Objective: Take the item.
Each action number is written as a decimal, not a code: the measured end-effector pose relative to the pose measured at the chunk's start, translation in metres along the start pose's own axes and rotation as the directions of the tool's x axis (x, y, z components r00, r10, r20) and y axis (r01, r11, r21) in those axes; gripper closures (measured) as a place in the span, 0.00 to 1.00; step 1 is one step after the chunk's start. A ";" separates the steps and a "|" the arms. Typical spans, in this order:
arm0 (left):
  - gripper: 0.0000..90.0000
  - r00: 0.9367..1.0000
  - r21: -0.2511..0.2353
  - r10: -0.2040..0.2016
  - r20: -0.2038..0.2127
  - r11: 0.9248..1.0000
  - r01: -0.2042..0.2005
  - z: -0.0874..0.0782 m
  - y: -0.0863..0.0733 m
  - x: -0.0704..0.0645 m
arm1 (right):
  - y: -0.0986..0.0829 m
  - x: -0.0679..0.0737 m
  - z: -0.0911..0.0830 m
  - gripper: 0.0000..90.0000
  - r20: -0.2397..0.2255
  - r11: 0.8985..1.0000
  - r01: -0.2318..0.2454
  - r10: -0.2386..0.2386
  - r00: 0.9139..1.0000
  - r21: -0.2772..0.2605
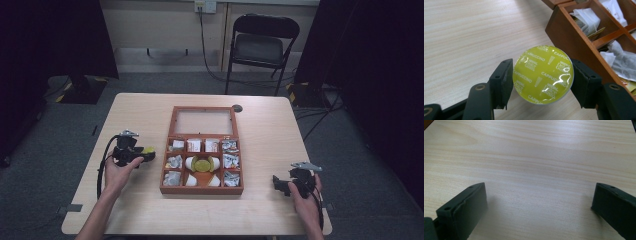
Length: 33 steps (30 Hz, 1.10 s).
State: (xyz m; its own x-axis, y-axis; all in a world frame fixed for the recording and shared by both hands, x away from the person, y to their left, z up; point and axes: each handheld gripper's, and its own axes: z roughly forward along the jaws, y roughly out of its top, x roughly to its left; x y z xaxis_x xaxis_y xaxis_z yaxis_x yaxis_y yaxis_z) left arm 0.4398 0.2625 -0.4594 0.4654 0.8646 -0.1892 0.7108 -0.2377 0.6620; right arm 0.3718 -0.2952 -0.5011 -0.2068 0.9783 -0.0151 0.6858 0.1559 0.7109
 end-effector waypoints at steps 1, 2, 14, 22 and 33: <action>0.44 1.000 0.001 -0.001 -0.001 1.000 0.001 0.001 0.000 0.000 | 0.000 0.000 0.000 0.00 0.000 1.000 0.000 0.000 1.000 0.000; 0.44 1.000 0.002 -0.004 -0.005 1.000 0.004 0.001 0.000 0.001 | 0.000 0.000 0.000 0.00 0.000 1.000 0.000 0.000 1.000 0.000; 0.41 0.999 0.004 -0.031 -0.009 1.000 0.031 0.004 -0.003 0.005 | 0.000 0.000 0.000 0.00 0.000 1.000 0.000 0.000 1.000 0.000; 0.37 0.999 -0.031 -0.040 0.010 0.999 0.040 0.000 -0.003 0.008 | 0.000 0.000 0.000 0.00 0.000 1.000 0.000 0.000 1.000 0.000; 0.31 0.999 -0.081 -0.048 0.015 0.995 0.049 -0.019 -0.006 0.004 | 0.000 0.000 0.000 0.00 0.000 1.000 0.000 0.000 1.000 0.000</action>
State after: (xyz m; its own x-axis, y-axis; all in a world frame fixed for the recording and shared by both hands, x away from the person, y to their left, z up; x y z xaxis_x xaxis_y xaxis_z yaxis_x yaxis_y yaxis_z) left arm 0.4280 0.2759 -0.4502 0.4382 0.8685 -0.2317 0.6876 -0.1579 0.7087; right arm 0.3718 -0.2952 -0.5011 -0.2069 0.9782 -0.0148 0.6857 0.1558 0.7110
